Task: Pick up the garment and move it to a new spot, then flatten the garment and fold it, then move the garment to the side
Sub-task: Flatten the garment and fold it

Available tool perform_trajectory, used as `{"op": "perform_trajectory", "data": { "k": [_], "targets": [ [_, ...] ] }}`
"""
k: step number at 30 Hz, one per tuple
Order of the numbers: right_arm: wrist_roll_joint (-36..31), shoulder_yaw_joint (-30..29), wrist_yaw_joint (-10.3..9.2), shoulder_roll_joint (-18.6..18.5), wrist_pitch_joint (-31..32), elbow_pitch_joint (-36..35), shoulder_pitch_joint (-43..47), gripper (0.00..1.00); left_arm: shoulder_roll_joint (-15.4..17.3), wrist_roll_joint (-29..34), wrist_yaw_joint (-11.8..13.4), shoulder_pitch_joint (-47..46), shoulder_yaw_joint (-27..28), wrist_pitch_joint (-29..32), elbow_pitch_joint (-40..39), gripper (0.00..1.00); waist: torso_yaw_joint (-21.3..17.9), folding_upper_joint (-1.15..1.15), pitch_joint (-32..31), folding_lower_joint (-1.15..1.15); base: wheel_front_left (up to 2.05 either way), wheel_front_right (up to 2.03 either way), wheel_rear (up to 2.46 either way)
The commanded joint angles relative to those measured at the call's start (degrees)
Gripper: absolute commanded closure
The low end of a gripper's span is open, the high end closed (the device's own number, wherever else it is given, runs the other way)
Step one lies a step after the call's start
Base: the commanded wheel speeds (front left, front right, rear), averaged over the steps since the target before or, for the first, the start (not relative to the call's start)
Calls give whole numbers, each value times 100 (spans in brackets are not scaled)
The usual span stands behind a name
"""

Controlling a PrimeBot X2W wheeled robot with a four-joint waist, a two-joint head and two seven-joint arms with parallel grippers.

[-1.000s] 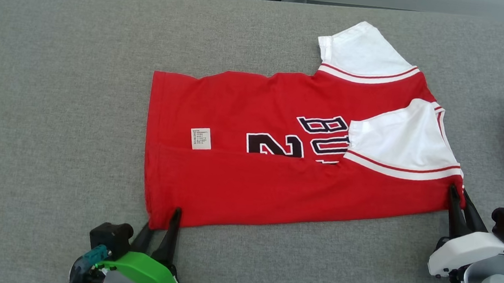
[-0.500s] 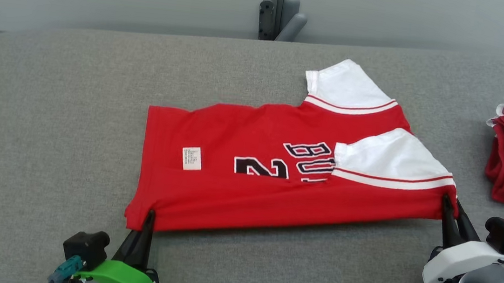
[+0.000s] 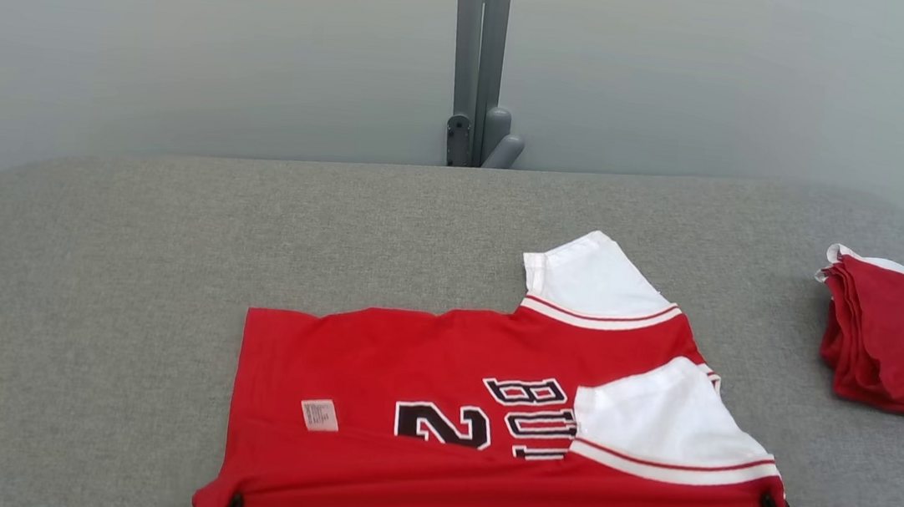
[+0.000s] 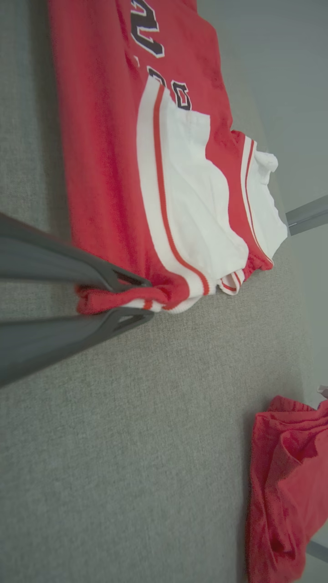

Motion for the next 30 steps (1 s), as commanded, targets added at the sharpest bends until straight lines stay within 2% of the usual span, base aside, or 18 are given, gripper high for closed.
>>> {"op": "perform_trajectory", "data": {
  "k": [1, 5, 6, 7, 8, 15, 20, 25, 30],
  "targets": [
    [89, -34, -19, -39, 0, -86, 267, 100, 50, 23, 17, 181, 59, 1, 112, 100, 14, 0, -26, 0, 0, 0, 0],
    [129, -44, -19, 3, 0, -158, 475, 100, 21, 22, 17, 209, 76, 1, 232, 100, 41, 0, 70, 0, 0, 0, 0],
    [109, -89, -20, 3, 0, -193, 490, 99, 9, 49, 17, 201, 94, 1, 259, 85, 50, 0, 110, 0, 0, 0, 0],
    [74, -123, -20, 9, 0, -193, 520, 52, -1, 107, 17, 182, 127, 1, 277, 44, 61, 0, 154, 0, 0, 0, 0],
    [64, -151, -20, 27, 0, -182, 519, 0, -12, 152, 17, 154, 168, 1, 293, 0, 74, 0, 204, 0, 0, 0, 0],
    [-305, -478, -14, 17, 1, -572, 8, 0, -113, 778, 98, -133, 721, 1, -23, 0, 214, 0, 672, 0, 0, 0, 0],
    [-511, -452, -13, 26, 2, -744, -660, 0, -116, 1163, 52, -789, 718, 1, -65, 0, 309, 0, 1127, 0, 0, 0, 0],
    [-649, -180, -13, -16, 2, -742, -1356, 0, 22, 1390, 16, -1776, 524, 1, 374, 0, 327, 0, 1516, 0, 0, 0, 0],
    [-647, 49, -13, -22, 2, -689, -1777, 0, 168, 1391, 8, -2730, 261, 2, 1167, 0, 282, 0, 1771, 0, 0, 0, 0]
  ]
}}
